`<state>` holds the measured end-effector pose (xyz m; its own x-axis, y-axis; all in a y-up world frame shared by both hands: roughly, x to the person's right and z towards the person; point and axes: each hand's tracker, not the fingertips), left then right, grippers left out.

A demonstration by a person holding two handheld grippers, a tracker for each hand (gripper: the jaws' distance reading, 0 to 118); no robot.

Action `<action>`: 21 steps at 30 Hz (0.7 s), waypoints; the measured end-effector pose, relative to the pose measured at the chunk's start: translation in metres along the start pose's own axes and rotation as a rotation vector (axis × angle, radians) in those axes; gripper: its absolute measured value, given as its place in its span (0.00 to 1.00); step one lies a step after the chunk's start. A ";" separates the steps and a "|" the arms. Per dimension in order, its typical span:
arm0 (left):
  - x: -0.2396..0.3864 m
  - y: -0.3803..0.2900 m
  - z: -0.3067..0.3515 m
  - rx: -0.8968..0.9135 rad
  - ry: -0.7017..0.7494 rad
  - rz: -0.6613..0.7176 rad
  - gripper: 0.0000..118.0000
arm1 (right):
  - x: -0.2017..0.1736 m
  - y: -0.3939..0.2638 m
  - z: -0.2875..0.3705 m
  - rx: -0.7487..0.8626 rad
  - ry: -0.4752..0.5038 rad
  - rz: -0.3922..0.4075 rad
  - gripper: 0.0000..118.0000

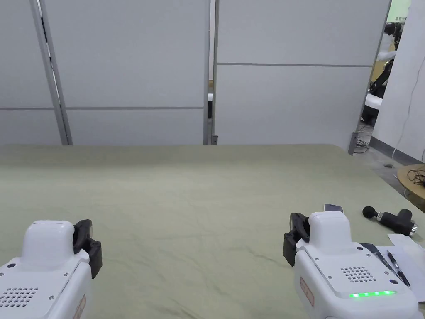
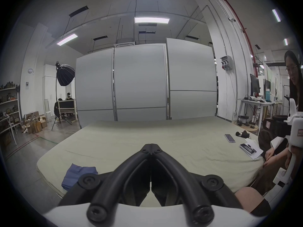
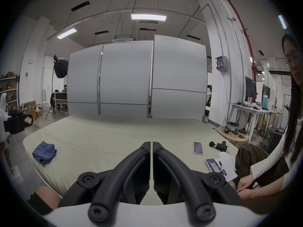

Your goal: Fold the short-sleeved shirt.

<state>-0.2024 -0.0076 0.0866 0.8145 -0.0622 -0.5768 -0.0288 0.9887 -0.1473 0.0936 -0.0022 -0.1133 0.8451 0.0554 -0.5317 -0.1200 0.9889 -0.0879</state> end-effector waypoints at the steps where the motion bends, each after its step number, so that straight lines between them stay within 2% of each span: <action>1: 0.000 0.000 0.000 0.003 0.002 0.000 0.00 | 0.000 0.001 -0.001 0.002 0.002 0.001 0.04; 21: 0.002 0.014 -0.004 0.060 0.017 -0.014 0.00 | -0.008 0.013 -0.001 0.037 0.010 -0.001 0.04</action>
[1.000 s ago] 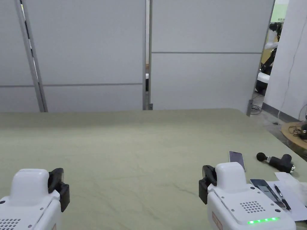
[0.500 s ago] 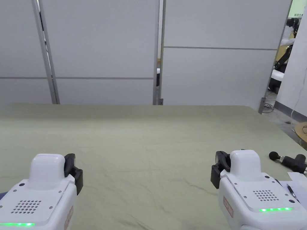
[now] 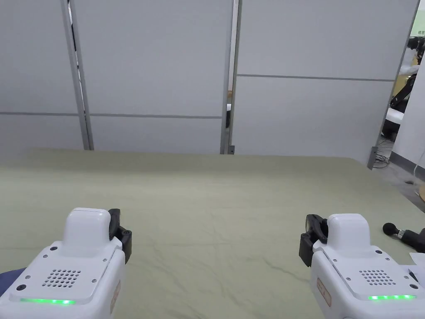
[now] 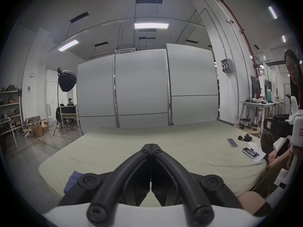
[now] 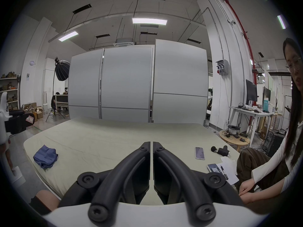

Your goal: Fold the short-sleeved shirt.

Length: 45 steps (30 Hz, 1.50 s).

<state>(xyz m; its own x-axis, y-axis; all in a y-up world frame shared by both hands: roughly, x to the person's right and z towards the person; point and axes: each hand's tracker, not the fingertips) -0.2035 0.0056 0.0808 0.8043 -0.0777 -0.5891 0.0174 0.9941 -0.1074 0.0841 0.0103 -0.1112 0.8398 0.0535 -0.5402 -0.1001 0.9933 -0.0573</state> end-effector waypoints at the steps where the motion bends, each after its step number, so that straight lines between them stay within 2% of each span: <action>1: 0.000 0.000 0.000 0.000 0.000 0.003 0.00 | 0.000 0.000 0.000 0.000 0.002 -0.001 0.05; 5: 0.001 -0.001 -0.001 -0.006 0.003 -0.009 0.00 | -0.002 0.002 -0.001 0.003 0.020 -0.003 0.13; 6: 0.001 -0.001 -0.001 -0.005 0.003 -0.014 0.00 | -0.003 0.002 -0.001 0.003 0.019 0.000 0.21; 7: 0.002 -0.001 -0.002 -0.006 0.006 -0.015 0.07 | -0.005 0.002 -0.001 0.004 0.016 0.006 0.37; 8: 0.002 -0.001 -0.002 -0.009 0.006 -0.010 0.32 | -0.006 0.002 -0.001 0.004 0.015 0.010 0.64; 9: 0.002 -0.001 -0.003 -0.016 -0.002 0.005 0.89 | -0.007 0.002 -0.002 -0.001 0.017 0.014 0.99; 10: 0.002 -0.001 -0.004 -0.025 -0.007 0.022 1.00 | -0.009 0.002 -0.004 -0.019 0.018 0.017 1.00; 11: 0.003 -0.002 -0.008 -0.053 -0.022 0.047 1.00 | -0.010 0.001 -0.007 -0.035 0.020 0.018 1.00; 12: 0.005 -0.007 -0.008 0.015 -0.091 0.107 1.00 | -0.012 0.000 -0.002 0.060 0.030 0.013 1.00; 16: 0.008 -0.006 0.002 0.007 -0.180 0.051 1.00 | -0.018 -0.001 -0.002 0.016 0.023 0.045 1.00; 20: 0.020 0.008 0.005 -0.006 -0.128 0.015 1.00 | -0.018 0.000 -0.004 0.014 0.038 0.033 1.00; 24: 0.022 0.020 0.007 -0.068 -0.001 0.085 1.00 | -0.020 0.001 -0.003 0.015 0.047 0.038 1.00; 26: 0.021 0.025 0.008 -0.132 -0.035 0.044 1.00 | -0.020 0.000 -0.003 0.015 0.048 0.041 1.00; 36: 0.020 0.027 0.013 -0.088 -0.034 0.058 1.00 | -0.018 -0.002 -0.002 0.002 0.040 0.034 1.00; 41: 0.032 0.026 0.014 -0.075 0.087 -0.012 1.00 | -0.019 -0.002 -0.003 -0.016 0.057 0.033 1.00; 43: 0.031 0.025 0.014 -0.076 0.078 -0.005 1.00 | -0.020 -0.002 -0.003 -0.015 0.055 0.037 1.00; 45: 0.026 0.025 0.014 -0.085 0.000 0.038 1.00 | -0.021 -0.001 -0.002 -0.013 0.056 0.036 1.00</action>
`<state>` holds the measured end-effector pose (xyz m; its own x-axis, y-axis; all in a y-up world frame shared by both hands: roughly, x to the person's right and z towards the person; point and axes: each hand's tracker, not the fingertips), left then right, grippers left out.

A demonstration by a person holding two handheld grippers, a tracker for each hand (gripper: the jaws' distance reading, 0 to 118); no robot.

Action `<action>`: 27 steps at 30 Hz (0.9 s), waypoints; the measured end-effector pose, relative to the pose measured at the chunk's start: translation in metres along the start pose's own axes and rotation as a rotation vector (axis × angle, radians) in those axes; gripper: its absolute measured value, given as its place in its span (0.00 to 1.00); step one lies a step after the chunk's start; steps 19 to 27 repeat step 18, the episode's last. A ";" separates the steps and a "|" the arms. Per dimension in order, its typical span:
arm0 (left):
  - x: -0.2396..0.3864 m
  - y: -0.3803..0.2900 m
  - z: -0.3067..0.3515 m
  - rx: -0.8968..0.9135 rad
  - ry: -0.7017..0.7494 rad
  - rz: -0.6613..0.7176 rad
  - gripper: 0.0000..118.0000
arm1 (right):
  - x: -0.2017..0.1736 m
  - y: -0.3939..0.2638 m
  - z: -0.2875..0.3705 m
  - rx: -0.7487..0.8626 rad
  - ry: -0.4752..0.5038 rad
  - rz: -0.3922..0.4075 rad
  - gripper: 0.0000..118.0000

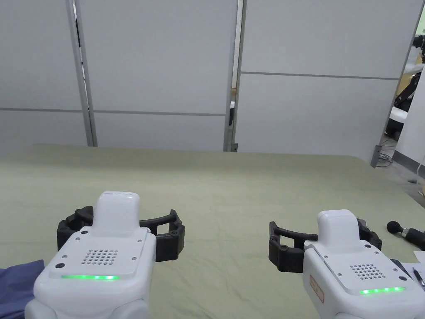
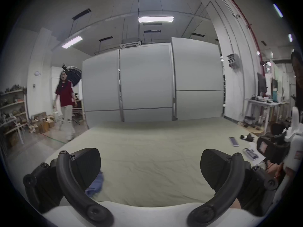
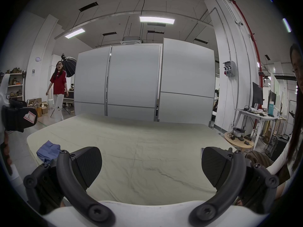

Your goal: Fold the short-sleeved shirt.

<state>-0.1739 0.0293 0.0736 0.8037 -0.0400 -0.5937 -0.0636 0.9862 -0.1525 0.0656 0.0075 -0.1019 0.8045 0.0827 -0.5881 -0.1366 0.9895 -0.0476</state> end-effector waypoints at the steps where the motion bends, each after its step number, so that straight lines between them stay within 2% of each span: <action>1: -0.003 0.001 0.000 -0.002 -0.046 0.024 1.00 | 0.000 0.000 0.000 0.000 0.001 -0.004 1.00; 8: -0.009 0.003 0.000 -0.007 -0.002 0.055 1.00 | 0.003 0.000 -0.002 -0.007 -0.001 -0.015 1.00; 13: -0.007 0.001 -0.001 0.008 -0.076 0.011 1.00 | 0.004 0.001 -0.002 -0.001 -0.003 -0.023 1.00; 16: -0.007 -0.002 0.001 0.097 0.013 -0.037 1.00 | 0.003 0.002 0.000 0.007 -0.011 -0.022 1.00; 18: -0.014 -0.002 0.001 0.123 -0.076 0.015 1.00 | 0.004 0.002 0.001 0.013 -0.015 -0.024 1.00; 27: -0.014 -0.002 0.001 0.123 -0.076 0.015 1.00 | 0.004 0.002 0.001 0.013 -0.015 -0.024 1.00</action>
